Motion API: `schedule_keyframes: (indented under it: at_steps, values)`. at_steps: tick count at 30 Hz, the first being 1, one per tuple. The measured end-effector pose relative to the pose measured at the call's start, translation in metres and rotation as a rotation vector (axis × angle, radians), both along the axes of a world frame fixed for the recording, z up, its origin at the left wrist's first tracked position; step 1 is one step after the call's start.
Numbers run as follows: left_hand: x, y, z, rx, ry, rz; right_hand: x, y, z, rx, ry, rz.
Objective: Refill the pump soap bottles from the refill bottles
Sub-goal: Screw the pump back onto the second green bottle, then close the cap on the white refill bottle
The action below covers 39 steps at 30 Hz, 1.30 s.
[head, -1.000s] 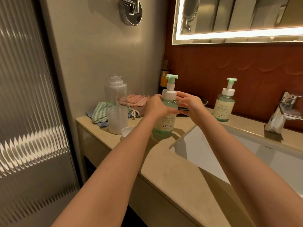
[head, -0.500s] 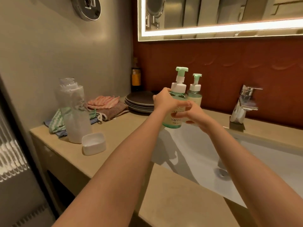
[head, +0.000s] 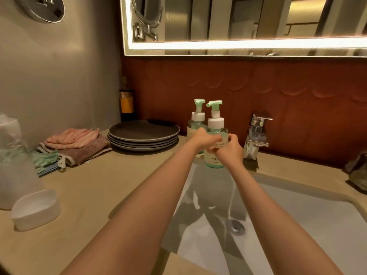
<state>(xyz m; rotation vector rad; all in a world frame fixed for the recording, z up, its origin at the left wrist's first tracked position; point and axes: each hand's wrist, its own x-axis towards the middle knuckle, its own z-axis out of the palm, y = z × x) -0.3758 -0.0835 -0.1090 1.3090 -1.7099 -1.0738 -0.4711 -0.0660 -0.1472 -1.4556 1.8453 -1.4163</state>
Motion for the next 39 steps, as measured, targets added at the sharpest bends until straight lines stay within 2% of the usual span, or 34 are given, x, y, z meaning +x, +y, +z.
schedule_keyframes:
  at_steps: [4,11,21,24,27,32,36,39]
  values:
    - [-0.015,-0.01,-0.005,0.005,0.009,-0.011,-0.009,-0.02,-0.007,0.007,-0.07,-0.048]
    - [-0.024,-0.023,-0.015,0.042,0.046,-0.003,-0.018,-0.046,-0.016,0.033,0.06,-0.082]
    - [-0.033,-0.025,-0.014,0.096,0.019,-0.037,-0.02,-0.05,-0.024,0.062,0.03,-0.196]
    - [-0.027,-0.023,-0.016,0.134,-0.031,-0.089,-0.012,-0.04,-0.023,0.001,0.026,-0.234]
    - [-0.008,-0.021,-0.02,0.15,-0.042,-0.046,0.004,-0.02,-0.022,-0.139,0.062,-0.259]
    - [0.037,-0.009,-0.005,0.123,0.061,0.007,0.031,-0.003,0.005,-0.204,0.038,-0.165]
    - [0.09,0.016,0.013,0.027,0.049,0.073,0.061,0.0,0.024,-0.031,0.16,0.076]
    - [0.134,0.037,0.021,-0.014,0.019,0.151,0.099,0.008,0.026,0.042,0.168,0.275]
